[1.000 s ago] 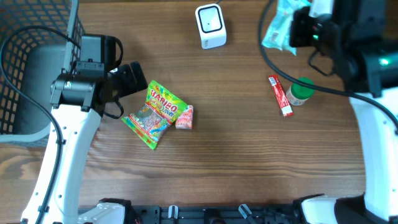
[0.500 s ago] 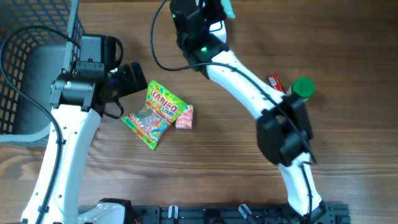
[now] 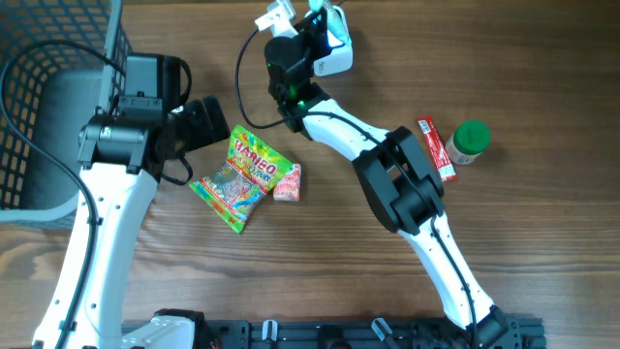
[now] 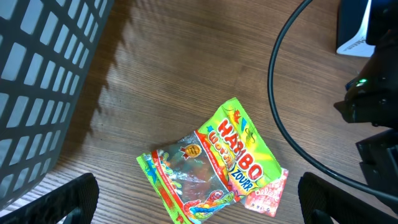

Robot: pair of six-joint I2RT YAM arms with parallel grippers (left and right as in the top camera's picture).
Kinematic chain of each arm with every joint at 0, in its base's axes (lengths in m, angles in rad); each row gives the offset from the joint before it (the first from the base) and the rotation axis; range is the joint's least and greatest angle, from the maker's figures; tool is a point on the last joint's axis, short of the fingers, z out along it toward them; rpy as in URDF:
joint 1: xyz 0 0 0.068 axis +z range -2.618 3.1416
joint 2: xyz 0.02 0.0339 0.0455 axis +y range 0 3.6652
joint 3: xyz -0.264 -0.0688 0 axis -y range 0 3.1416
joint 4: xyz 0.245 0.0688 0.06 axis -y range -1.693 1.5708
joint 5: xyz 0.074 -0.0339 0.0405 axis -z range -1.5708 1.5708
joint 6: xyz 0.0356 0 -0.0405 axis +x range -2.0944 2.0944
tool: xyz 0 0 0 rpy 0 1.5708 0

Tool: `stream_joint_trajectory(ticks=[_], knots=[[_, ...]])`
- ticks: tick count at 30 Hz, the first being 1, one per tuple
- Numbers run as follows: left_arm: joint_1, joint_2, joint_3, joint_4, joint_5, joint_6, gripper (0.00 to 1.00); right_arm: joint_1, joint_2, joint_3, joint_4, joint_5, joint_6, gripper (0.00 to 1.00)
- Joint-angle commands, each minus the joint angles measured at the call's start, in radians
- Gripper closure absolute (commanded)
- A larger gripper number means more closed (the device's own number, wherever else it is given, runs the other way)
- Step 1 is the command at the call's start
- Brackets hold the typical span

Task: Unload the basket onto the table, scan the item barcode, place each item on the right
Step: 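Hold the mint pack in front of the white scanner, then set the mint pack on the table beside the jar and release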

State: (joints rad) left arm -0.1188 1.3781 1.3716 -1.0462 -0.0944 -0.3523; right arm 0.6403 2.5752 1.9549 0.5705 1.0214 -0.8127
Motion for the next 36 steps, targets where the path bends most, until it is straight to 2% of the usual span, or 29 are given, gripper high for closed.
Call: stream_joint_trajectory(ticks=[1,2,4,8,9,11,15,19,21,23,25,27,30,32,34,36], knots=[[-0.003,0.003,-0.001,0.003,0.005,0.005,0.00,0.000,0.025,0.020,0.190,-0.011,-0.157,0.96],[-0.003,0.003,-0.001,0.003,0.005,0.005,0.00,0.000,0.025,0.020,0.251,-0.026,-0.183,0.96],[-0.003,0.003,-0.001,0.003,0.005,0.005,0.00,0.000,0.025,0.020,0.240,-0.029,-0.164,0.96],[-0.003,0.003,-0.001,0.003,0.004,0.005,0.00,0.003,0.026,0.020,-0.138,-0.081,0.215,0.96],[-0.003,0.003,-0.001,0.003,0.005,0.005,0.00,0.005,0.026,0.020,-0.192,-0.080,0.261,0.96],[-0.003,0.003,-0.001,0.003,0.005,0.005,0.00,0.010,0.026,0.020,-0.244,-0.064,0.278,0.96],[-0.003,0.003,-0.001,0.003,0.005,0.005,0.00,0.034,0.016,0.020,-0.201,-0.032,0.199,0.96],[-0.003,0.003,-0.001,0.003,0.005,0.005,0.00,0.027,-0.124,0.020,-0.187,-0.024,0.188,0.96],[-0.003,0.003,-0.001,0.003,0.005,0.005,0.00,0.011,-0.238,0.020,-0.354,-0.026,0.234,0.96],[-0.003,0.003,-0.001,0.003,0.005,0.005,0.00,0.002,-0.384,0.020,-0.732,-0.096,0.455,0.96],[-0.003,0.003,-0.001,0.003,0.005,0.005,0.00,-0.018,-0.529,0.020,-1.176,-0.298,0.707,0.96],[-0.003,0.003,-0.001,0.003,0.005,0.005,0.00,-0.060,-0.607,0.020,-1.463,-0.510,0.842,0.96],[-0.003,0.003,-0.001,0.003,0.005,0.005,0.00,-0.182,-0.633,0.006,-1.848,-0.925,0.840,0.96],[-0.003,0.003,-0.001,0.003,0.005,0.005,0.00,-0.254,-0.633,-0.095,-1.954,-1.013,0.841,0.96],[-0.003,0.003,-0.001,0.003,0.005,0.005,0.00,-0.313,-0.633,-0.272,-1.912,-1.012,0.842,0.96],[-0.003,0.003,-0.001,0.003,0.005,0.005,0.00,-0.349,-0.633,-0.415,-1.791,-0.992,0.843,0.96]])
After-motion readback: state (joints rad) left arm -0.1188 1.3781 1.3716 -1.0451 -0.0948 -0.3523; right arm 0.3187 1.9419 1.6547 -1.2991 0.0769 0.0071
